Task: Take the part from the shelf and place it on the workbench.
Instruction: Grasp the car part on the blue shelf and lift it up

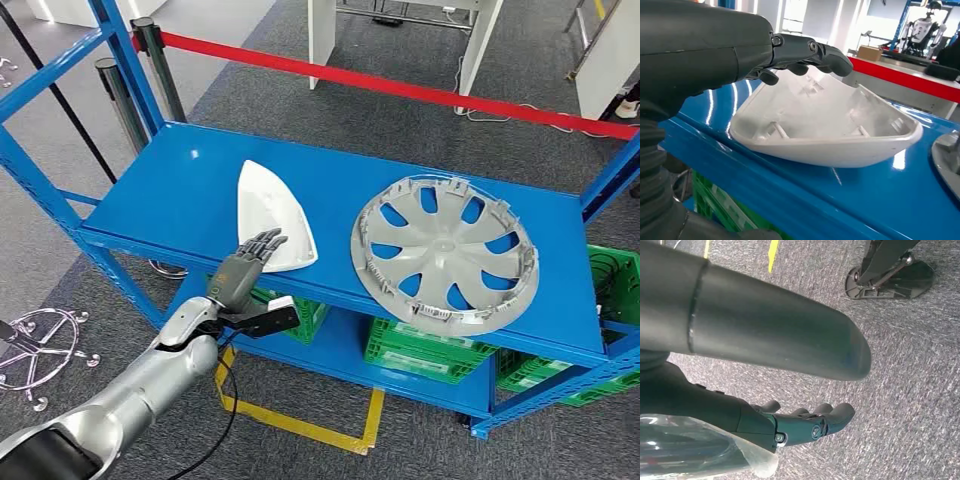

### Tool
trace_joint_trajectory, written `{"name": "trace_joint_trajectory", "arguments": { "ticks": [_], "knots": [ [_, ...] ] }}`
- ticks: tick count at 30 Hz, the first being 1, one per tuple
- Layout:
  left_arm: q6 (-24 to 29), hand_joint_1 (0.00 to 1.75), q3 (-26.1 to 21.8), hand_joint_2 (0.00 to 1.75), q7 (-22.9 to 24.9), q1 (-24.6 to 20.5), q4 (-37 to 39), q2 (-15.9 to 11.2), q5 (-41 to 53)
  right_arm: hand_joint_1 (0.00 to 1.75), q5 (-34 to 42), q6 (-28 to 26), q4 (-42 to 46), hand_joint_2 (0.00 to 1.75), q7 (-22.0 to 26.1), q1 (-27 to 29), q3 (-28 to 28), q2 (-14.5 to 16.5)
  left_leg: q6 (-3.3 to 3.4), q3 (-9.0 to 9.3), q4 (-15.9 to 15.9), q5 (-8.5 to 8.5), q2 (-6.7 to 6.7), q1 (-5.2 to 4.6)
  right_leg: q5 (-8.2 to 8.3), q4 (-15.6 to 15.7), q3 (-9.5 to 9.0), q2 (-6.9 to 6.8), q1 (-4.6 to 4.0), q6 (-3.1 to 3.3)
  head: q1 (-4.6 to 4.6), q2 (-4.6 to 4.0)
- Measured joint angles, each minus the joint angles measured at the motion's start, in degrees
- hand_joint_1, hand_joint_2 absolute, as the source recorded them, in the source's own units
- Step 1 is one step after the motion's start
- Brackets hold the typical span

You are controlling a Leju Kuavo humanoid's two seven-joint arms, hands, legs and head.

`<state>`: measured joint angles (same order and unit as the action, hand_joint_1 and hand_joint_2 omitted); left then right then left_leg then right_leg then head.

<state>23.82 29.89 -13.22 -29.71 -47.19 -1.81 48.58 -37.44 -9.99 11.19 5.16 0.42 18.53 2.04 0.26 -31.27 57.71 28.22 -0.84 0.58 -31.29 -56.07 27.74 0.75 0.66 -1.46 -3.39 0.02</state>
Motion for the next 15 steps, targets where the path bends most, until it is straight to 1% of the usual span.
{"name": "trace_joint_trajectory", "arguments": {
  "ticks": [15],
  "knots": [
    [0.17, 0.00, 0.62, 1.75, -0.13, 0.05, 0.07, 0.05, -0.60, 0.00, -0.50, 0.00, 0.00, 0.00, 0.01, 0.00, 0.00, -0.21, 0.00, 0.00, 0.00, 0.00, 0.00, 0.00, 0.00, 0.00, -0.01, 0.00, 0.00, 0.00, 0.00, 0.00]
  ]
}}
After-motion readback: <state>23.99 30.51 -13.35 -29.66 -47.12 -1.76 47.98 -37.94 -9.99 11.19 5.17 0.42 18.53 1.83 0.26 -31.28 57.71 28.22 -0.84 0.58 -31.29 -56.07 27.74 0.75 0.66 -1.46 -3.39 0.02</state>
